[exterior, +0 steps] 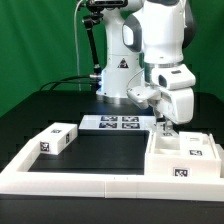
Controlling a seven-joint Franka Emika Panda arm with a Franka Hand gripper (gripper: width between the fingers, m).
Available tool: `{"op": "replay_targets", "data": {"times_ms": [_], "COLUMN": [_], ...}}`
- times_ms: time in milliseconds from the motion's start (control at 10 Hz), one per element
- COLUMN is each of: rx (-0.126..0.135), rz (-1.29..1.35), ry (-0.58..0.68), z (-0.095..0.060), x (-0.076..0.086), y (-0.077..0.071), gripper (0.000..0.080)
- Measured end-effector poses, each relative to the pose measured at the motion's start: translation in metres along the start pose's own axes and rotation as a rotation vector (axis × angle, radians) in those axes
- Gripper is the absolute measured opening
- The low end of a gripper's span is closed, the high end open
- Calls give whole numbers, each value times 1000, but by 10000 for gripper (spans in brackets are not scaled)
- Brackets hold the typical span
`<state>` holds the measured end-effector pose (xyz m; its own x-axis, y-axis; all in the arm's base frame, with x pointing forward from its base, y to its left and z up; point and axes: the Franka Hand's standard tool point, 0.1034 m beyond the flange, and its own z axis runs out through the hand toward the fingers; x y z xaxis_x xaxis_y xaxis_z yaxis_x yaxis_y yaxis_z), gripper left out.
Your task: Assemble cabinet
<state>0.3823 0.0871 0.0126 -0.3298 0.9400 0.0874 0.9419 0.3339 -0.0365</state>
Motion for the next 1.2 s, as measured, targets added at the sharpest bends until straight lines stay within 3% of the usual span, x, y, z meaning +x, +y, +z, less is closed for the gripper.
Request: {"op": "replay_targets", "data": {"times_ms": [100, 200, 300, 600, 900, 1100, 1200], "rx": [5, 7, 3, 0, 19, 47, 47], "rz": [1, 2, 2, 6, 56, 145, 203], "ry": [3, 4, 0, -2, -31, -50, -54], "z": [2, 3, 0, -1, -16, -26, -29], "x": [1, 0, -1, -1, -10, -19, -24], "y": [-2, -2, 0, 1, 6, 6, 5], "gripper": [174, 174, 68, 68, 68, 68, 68]}}
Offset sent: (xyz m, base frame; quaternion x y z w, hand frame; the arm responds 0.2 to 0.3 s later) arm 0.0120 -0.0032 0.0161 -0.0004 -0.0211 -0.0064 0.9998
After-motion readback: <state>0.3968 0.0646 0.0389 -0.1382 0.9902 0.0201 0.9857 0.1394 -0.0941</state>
